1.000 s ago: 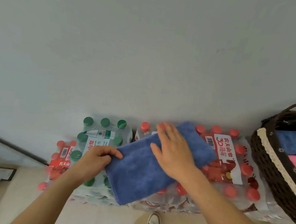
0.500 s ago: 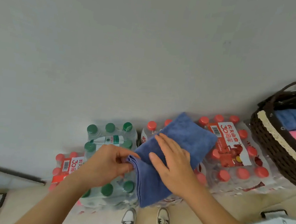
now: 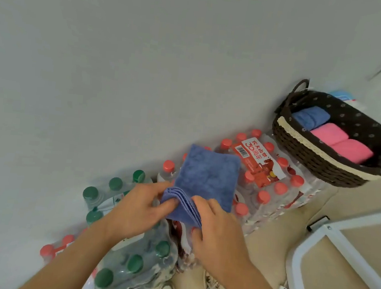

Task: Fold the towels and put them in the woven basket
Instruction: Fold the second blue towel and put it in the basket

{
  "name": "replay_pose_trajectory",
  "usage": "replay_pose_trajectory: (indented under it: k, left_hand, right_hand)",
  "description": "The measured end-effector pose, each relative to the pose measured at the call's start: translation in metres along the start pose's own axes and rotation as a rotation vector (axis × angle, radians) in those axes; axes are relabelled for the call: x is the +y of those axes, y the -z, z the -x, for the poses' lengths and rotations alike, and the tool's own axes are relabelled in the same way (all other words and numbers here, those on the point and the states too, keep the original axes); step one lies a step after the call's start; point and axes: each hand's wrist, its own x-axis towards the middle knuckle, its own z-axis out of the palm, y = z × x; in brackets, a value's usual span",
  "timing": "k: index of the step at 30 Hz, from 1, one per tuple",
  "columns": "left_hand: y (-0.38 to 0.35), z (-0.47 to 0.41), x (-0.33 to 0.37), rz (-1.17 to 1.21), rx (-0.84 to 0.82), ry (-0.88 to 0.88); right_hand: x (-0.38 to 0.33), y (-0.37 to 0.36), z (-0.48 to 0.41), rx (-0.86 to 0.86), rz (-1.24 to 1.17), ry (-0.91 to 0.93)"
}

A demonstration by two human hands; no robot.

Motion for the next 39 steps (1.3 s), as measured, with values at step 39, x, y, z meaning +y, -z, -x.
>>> replay_pose_trajectory:
  k: [39]
  left_hand:
    - [-0.044, -0.079, -0.038, -0.184, 0.305, 0.515]
  right_hand:
    - [0.09, -0.01, -0.125, -0.026, 0.048, -0.032]
